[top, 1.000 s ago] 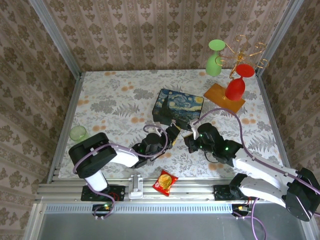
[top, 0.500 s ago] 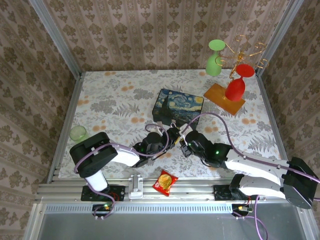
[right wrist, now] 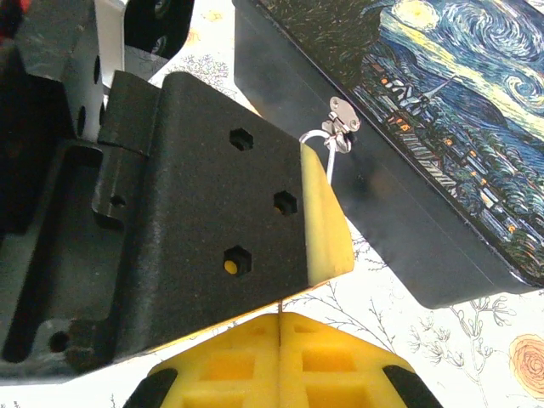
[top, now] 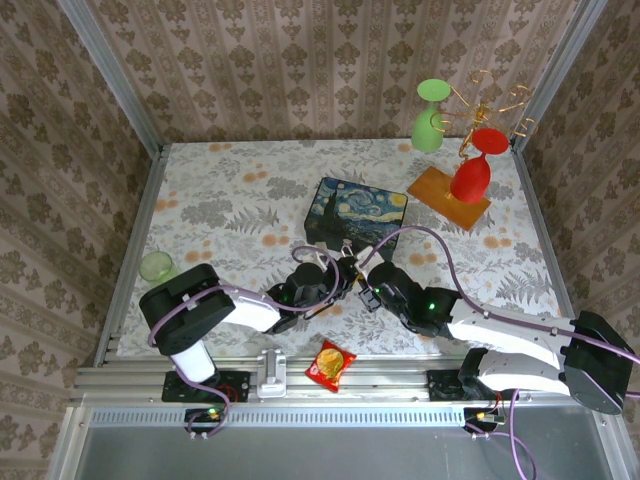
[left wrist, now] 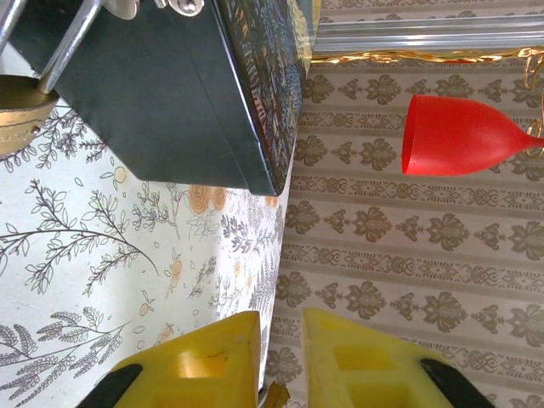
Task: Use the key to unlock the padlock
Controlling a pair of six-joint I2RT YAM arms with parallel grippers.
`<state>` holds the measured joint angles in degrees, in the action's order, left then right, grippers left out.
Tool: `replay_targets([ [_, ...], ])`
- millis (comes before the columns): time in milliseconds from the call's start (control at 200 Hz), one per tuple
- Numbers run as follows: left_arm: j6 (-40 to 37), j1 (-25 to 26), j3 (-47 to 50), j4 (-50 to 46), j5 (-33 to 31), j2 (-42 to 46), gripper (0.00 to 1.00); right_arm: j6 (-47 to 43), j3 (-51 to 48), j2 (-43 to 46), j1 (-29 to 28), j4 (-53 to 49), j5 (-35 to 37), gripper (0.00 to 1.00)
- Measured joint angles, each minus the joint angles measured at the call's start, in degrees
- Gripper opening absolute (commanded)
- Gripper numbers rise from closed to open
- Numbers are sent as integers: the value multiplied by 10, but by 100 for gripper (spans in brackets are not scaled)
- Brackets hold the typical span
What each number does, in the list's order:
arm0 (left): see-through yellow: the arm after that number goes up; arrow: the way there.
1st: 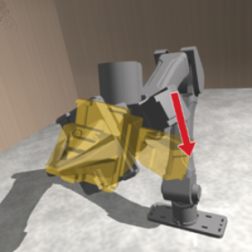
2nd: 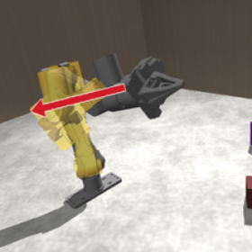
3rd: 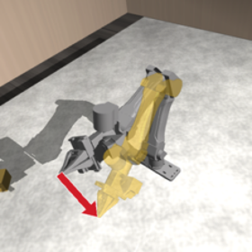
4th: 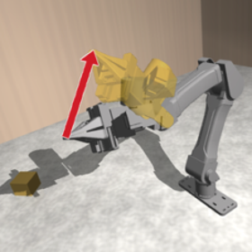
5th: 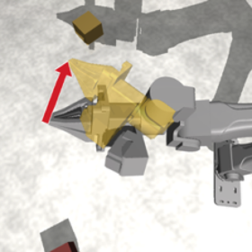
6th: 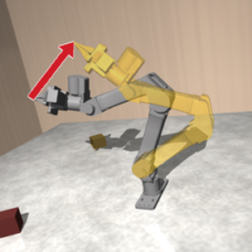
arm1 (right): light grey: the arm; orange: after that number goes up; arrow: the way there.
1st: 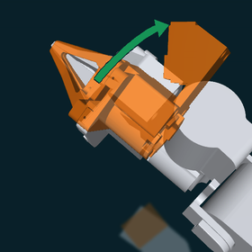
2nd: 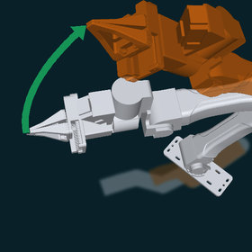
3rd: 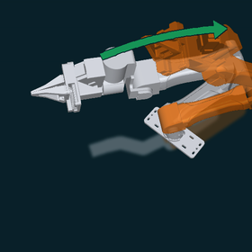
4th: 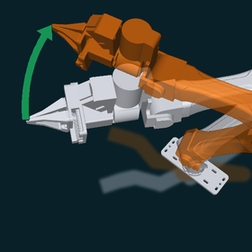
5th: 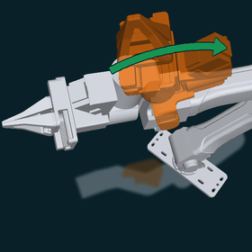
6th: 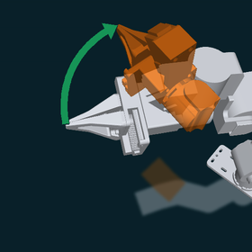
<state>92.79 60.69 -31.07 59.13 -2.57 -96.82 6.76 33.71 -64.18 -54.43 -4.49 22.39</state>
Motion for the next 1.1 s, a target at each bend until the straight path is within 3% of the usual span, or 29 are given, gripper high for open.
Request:
replay_targets([
  [290, -4, 0, -1, 5, 3, -11, 0, -11, 0, 1, -5, 1, 4, 3],
  [335, -4, 0, -1, 5, 3, -11, 0, -11, 0, 1, -5, 0, 4, 15],
  [405, -7, 0, -1, 5, 4, -11, 0, -9, 0, 3, -5, -1, 7, 45],
  [510, -21, -7, -1, 5, 9, -10, 0, 2, -9, 28, 10, -5, 2, 69],
  [625, -64, -21, 0, -4, 22, 8, 0, 44, -40, 111, 87, 9, -106, 80],
  [795, -183, -64, -2, -6, 65, 83, 0, 134, -64, 202, 238, 51, -308, 85],
  [950, -318, -76, -13, -4, 128, 148, 0, 228, -71, 197, 286, 139, -471, 82],
  [1095, -434, -73, -24, -26, 179, 220, 0, 322, -94, 177, 298, 265, -566, 79],
])
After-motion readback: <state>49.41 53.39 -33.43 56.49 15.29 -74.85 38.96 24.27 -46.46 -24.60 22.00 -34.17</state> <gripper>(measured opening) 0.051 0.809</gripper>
